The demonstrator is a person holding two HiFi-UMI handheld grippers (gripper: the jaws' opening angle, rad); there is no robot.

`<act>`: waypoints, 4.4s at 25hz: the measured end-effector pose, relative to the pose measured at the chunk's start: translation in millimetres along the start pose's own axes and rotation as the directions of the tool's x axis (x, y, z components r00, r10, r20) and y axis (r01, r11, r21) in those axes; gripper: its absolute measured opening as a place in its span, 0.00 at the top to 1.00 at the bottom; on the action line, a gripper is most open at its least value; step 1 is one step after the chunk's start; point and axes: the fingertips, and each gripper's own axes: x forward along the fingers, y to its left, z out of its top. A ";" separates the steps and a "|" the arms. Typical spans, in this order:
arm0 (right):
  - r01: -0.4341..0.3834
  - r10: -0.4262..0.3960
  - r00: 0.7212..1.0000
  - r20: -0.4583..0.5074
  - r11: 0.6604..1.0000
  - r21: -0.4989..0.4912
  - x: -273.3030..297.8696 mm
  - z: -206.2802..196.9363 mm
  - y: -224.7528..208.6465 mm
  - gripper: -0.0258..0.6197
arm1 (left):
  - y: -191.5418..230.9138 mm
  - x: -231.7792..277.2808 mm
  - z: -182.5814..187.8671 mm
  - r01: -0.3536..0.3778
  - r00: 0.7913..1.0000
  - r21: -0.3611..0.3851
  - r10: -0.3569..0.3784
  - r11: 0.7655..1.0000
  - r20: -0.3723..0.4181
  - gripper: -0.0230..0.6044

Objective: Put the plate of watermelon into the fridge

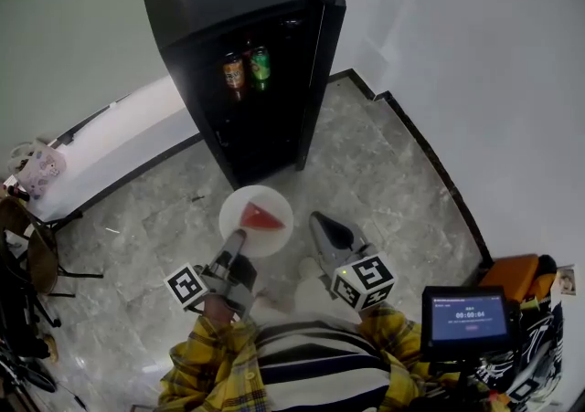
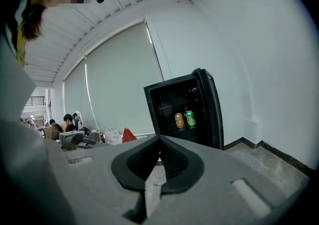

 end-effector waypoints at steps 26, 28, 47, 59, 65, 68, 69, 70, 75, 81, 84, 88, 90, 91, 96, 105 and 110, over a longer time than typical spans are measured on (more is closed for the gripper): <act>-0.150 0.149 0.987 -0.054 0.988 -0.031 115.0 10.6 -108.3 0.96 | 49.7 121.3 35.8 0.014 0.975 0.019 -0.018 1.000 0.223 0.94; -0.148 0.146 0.987 -0.062 0.988 -0.030 123.8 5.8 -109.0 0.96 | 60.5 123.8 44.5 0.008 0.971 0.017 -0.012 1.000 0.239 0.94; -0.118 0.117 0.993 -0.025 0.990 -0.071 213.2 -56.0 -154.3 0.96 | 151.5 193.3 96.5 -0.013 0.974 0.064 -0.002 0.998 0.228 0.93; -0.115 0.116 0.993 0.003 0.989 -0.096 269.8 -107.3 -176.3 0.96 | 222.5 225.2 140.4 0.028 0.952 0.084 -0.052 0.996 0.301 0.93; -0.109 0.110 0.994 0.006 0.991 -0.080 298.1 -133.2 -192.0 0.96 | 259.5 242.4 153.9 0.025 0.947 0.066 -0.044 0.998 0.319 0.93; -0.110 0.111 0.994 0.007 0.990 -0.084 306.9 -148.7 -196.6 0.96 | 275.0 248.7 163.5 0.011 0.943 0.079 -0.036 0.997 0.332 0.93; -0.111 0.112 0.994 0.008 0.990 -0.085 309.9 -154.0 -197.9 0.96 | 280.1 251.2 167.6 0.003 0.940 0.086 -0.032 0.996 0.340 0.93; -0.112 0.113 0.994 0.008 0.990 -0.085 312.9 -159.3 -199.1 0.96 | 284.3 253.9 171.9 0.001 0.936 0.090 -0.032 0.996 0.350 0.93; -0.124 0.125 0.992 0.014 0.990 -0.071 328.8 -178.0 -200.8 0.96 | 300.4 269.0 193.5 0.033 0.910 0.050 -0.051 0.998 0.412 0.93; -0.160 0.164 0.986 0.033 0.982 -0.104 346.2 -193.0 -205.2 0.96 | 316.0 287.2 205.8 0.060 0.893 0.064 -0.082 0.996 0.442 0.93; -0.173 0.178 0.983 0.044 0.980 -0.100 350.6 -202.9 -205.8 0.96 | 326.3 291.4 212.2 0.054 0.888 0.061 -0.076 0.997 0.454 0.93; -0.186 0.191 0.981 0.040 0.977 -0.109 351.7 -212.1 -206.4 0.96 | 333.9 293.3 215.1 0.074 0.880 0.024 -0.076 0.997 0.470 0.93; -0.209 0.215 0.976 0.042 0.972 -0.110 352.3 -216.2 -201.5 0.96 | 337.0 292.6 220.1 0.057 0.882 0.036 -0.067 0.998 0.466 0.93; -0.222 0.229 0.973 0.040 0.968 -0.120 353.8 -218.6 -198.6 0.96 | 337.4 292.6 224.4 0.055 0.880 0.044 -0.069 0.998 0.470 0.93; -0.233 0.239 0.971 0.027 0.960 -0.155 365.7 -228.5 -197.0 0.96 | 341.5 293.4 237.0 0.074 0.858 0.041 -0.085 0.996 0.507 0.94; -0.241 0.248 0.969 0.008 0.951 -0.194 393.2 -236.0 -192.8 0.96 | 347.3 304.2 248.5 0.038 0.837 -0.007 -0.028 0.999 0.547 0.93; -0.262 0.260 0.965 -0.039 0.941 -0.215 408.6 -245.7 -195.4 0.96 | 340.8 310.1 250.7 0.078 0.861 -0.002 -0.067 0.997 0.504 0.92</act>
